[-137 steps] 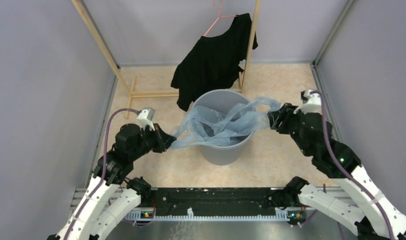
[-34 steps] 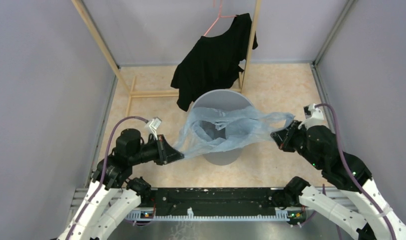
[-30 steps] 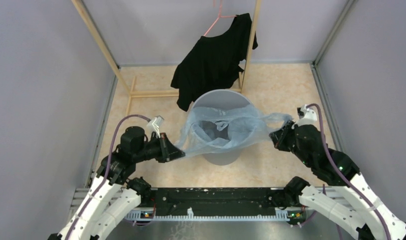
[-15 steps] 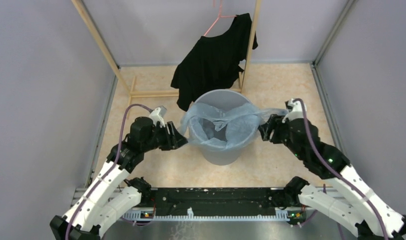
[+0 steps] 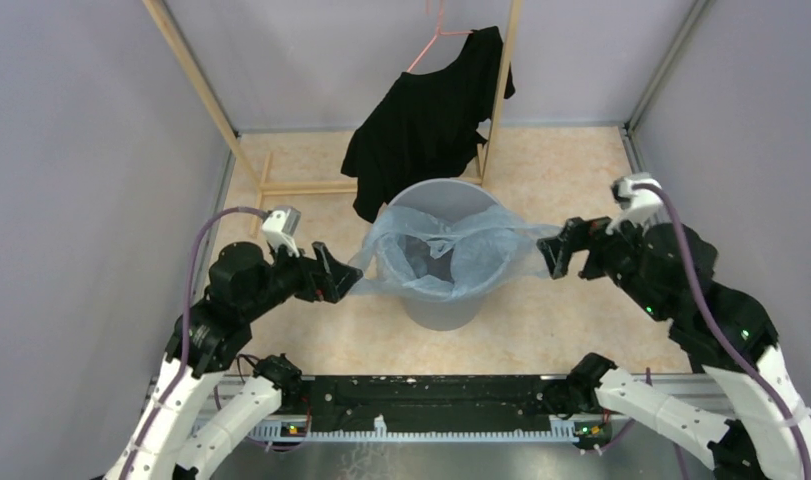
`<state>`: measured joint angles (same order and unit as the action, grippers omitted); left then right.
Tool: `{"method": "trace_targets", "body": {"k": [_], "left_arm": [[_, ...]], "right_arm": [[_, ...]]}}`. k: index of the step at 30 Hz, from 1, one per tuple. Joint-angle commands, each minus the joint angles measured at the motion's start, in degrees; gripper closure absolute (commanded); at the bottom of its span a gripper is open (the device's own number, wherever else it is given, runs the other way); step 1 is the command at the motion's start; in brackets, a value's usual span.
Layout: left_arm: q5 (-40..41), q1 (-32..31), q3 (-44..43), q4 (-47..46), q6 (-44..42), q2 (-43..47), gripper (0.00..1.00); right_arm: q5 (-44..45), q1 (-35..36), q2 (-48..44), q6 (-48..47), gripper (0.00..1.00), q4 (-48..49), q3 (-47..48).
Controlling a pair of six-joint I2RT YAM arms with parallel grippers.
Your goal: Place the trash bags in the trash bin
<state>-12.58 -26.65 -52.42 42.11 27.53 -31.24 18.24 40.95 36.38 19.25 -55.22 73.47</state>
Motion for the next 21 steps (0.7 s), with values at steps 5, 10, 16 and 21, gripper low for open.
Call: {"method": "trace_targets", "body": {"k": [5,10,16,21], "left_arm": [[-4.1,0.2,-3.9,-4.4,-3.3,-10.6,0.12],[-3.5,0.2,-3.7,-5.4,-4.3,-12.7,0.23],[-1.6,0.2,-4.3,-7.5,-5.0,-15.0,0.33],[-1.1,0.2,-4.5,-8.6,-5.5,-17.1,0.44]], "right_arm": [[-5.3,-0.5,16.5,-16.5,0.09,3.7,5.2],[-8.2,-0.4,18.4,-17.7,0.37,6.7,3.8],[-2.3,-0.5,19.9,-17.7,0.38,10.7,2.9],[-2.8,-0.5,22.8,-18.2,0.48,12.9,2.6]]}}
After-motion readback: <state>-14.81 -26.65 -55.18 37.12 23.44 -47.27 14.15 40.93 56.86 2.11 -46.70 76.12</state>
